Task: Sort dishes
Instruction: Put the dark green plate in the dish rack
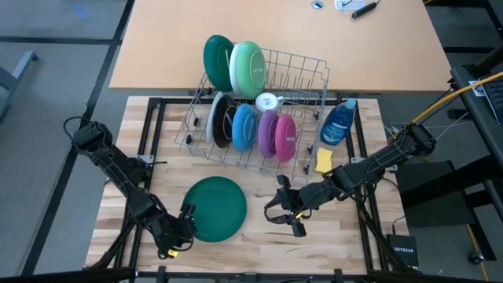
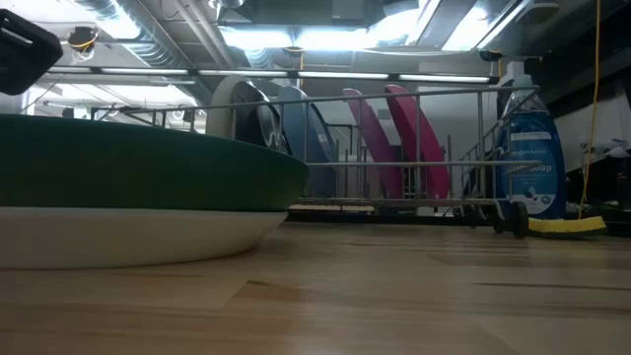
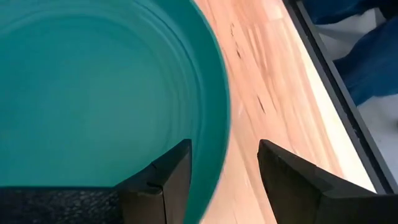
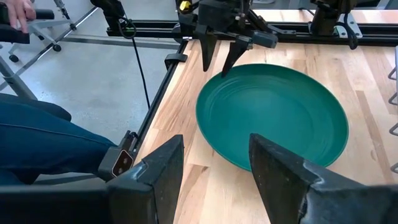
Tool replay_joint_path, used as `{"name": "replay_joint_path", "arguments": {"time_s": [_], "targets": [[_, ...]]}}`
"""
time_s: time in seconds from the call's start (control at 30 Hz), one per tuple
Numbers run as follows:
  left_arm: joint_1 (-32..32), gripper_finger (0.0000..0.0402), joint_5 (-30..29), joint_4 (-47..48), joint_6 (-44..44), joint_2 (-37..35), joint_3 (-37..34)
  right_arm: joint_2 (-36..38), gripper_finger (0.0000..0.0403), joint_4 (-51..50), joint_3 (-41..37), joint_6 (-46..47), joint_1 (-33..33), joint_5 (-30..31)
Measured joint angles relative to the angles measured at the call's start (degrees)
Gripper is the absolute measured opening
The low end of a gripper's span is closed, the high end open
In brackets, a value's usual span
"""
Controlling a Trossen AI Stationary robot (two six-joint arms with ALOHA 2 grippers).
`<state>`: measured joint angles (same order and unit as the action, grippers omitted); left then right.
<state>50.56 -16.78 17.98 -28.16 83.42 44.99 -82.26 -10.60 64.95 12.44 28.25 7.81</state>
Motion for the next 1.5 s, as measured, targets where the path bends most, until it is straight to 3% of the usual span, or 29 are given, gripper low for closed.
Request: {"name": "replay_joint_path", "arguments": {"time_s": [0.5, 0.9, 1.13, 1.37, 1.5], "targets": [[0.42, 0.0172, -2.51, 5.99, 5.05, 0.04, 0.00, 0.00, 0.0186, -0.08, 0.00, -0.05, -0.02, 0.59], [0.25, 0.0172, 0.68, 5.45, 6.41, 0.06, 0.00, 0.00, 0.0186, -0.36, 0.00, -0.21, -0.02, 0.60], [0.25, 0.0172, 0.52, 5.38, 7.19, 4.48, 0.00, 0.00, 0.0186, -0.37, 0.00, -0.62, -0.02, 0.61], [0.25, 0.0170, -3.36, 5.44, 6.04, 7.23, -0.02, 0.00, 0.0186, -0.41, 0.00, -0.69, -0.03, 0.59], [0.25, 0.0145, -4.63, 5.39, 5.97, 7.13, -0.02, 0.00, 0.0186, -0.41, 0.00, -0.69, -0.04, 0.59]]}}
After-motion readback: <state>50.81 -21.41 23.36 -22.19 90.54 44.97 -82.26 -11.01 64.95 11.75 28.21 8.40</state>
